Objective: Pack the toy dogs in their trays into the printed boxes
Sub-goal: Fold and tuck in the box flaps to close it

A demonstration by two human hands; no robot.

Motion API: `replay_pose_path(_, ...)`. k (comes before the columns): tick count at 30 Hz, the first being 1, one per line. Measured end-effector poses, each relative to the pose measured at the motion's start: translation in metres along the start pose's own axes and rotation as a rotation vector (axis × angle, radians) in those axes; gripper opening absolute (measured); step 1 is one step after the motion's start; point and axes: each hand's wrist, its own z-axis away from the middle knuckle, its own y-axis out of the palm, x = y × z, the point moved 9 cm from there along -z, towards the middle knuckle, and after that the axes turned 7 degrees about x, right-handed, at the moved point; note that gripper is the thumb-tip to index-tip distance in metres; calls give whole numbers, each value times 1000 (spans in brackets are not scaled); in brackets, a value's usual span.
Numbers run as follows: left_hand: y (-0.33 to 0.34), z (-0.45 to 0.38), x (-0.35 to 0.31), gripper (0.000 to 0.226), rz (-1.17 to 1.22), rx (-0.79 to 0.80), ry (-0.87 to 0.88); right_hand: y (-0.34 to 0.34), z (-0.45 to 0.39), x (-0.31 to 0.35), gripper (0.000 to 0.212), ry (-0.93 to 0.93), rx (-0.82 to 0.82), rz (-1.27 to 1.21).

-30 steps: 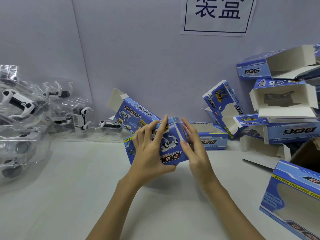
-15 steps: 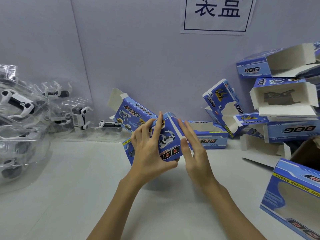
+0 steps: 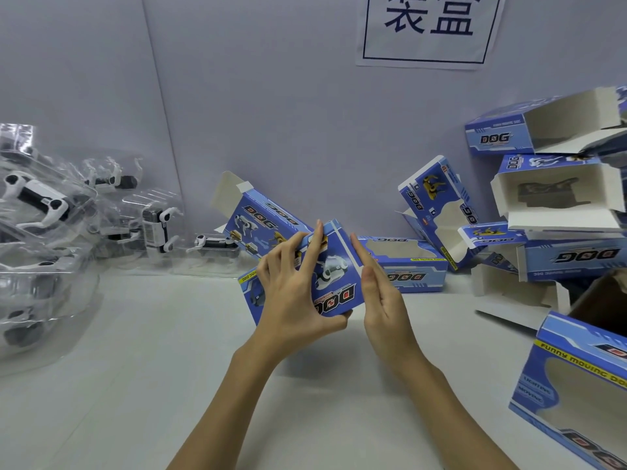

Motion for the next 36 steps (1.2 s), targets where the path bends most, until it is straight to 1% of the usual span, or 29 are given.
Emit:
replay_pose_path(2, -1, 0, 1, 122, 1, -5, 7, 1, 0, -1, 51, -12, 16, 58)
replay_pose_path(5, -2, 0, 0, 120, -4, -20, -1, 2, 1, 2, 57, -64, 16, 305)
replay_pose_path(6, -3, 0, -1, 119, -8, -28, -1, 1, 1, 3, 58, -74, 0, 343)
replay_pose_path(9, -2, 1, -2, 120, -27, -39, 10, 1, 1, 8, 54, -99, -14, 300)
replay_pose_path(12, 0, 1, -3, 122, -46, -28, 22, -4, 0, 10, 54, -124, -17, 276)
replay_pose_path(16, 2, 0, -5, 122, -46, -1, 59, -8, -3, 0, 50, -27, -6, 98)
replay_pose_path(20, 5, 2, -8, 124, -65, 8, 75, -4, -2, 3, 56, -10, 0, 188)
replay_pose_path(22, 5, 2, -8, 124, -52, -4, 66, -1, -3, 0, 56, -10, 43, 210)
replay_pose_path(25, 4, 1, -8, 118, -49, 14, 94, -3, -6, -5, 58, 19, 94, 136)
replay_pose_path(26, 3, 1, -11, 113, -84, 29, 121, -6, -8, -7, 57, 44, 77, 72)
replay_pose_path(28, 3, 1, -17, 107, -188, 30, 149, -22, -10, -11, 56, 95, -37, -5)
replay_pose_path(30, 0, 0, -15, 101, -231, 14, 105, -44, -8, -21, 50, 188, -146, 34)
replay_pose_path(31, -2, 0, -11, 96, -211, 12, 63, -52, -7, -28, 44, 258, -166, 51)
replay_pose_path(32, -5, -1, -4, 87, -144, 22, 9, -57, -6, -33, 36, 326, -172, 40)
replay_pose_path(33, -6, -2, 5, 76, -31, 39, -56, -58, -5, -35, 33, 380, -165, 10)
replay_pose_path(35, -8, -1, 23, 56, 231, 42, -192, -57, -5, -32, 49, 409, -131, 35)
replay_pose_path(36, -10, 1, 31, 50, 324, 31, -251, -56, -5, -27, 53, 372, -96, 87)
